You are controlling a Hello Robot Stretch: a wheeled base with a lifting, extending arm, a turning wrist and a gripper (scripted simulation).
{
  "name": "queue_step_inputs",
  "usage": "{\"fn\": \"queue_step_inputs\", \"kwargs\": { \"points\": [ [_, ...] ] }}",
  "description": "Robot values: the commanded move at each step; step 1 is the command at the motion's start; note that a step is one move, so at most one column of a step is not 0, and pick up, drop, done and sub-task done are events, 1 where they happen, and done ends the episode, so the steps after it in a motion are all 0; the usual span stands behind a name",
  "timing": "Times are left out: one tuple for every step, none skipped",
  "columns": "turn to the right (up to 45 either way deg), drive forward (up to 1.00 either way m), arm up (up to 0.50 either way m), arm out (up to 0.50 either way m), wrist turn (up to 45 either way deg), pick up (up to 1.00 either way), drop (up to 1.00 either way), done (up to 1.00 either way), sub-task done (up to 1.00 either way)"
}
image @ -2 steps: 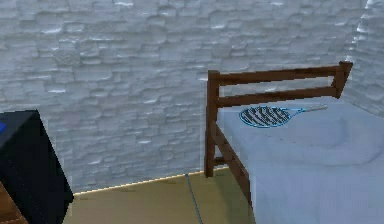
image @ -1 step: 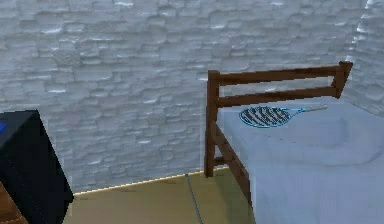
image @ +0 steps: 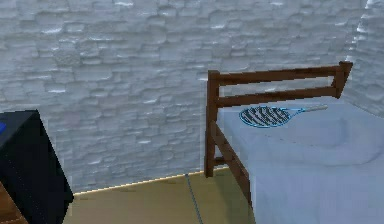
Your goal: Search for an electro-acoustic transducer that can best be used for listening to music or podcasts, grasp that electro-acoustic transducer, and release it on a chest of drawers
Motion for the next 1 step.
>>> {"fn": "queue_step_inputs", "kwargs": {
  "points": [
    [0.0,0.0,0.0,-0.48,0.0,0.0,0.0,0.0,0.0]
  ]
}}
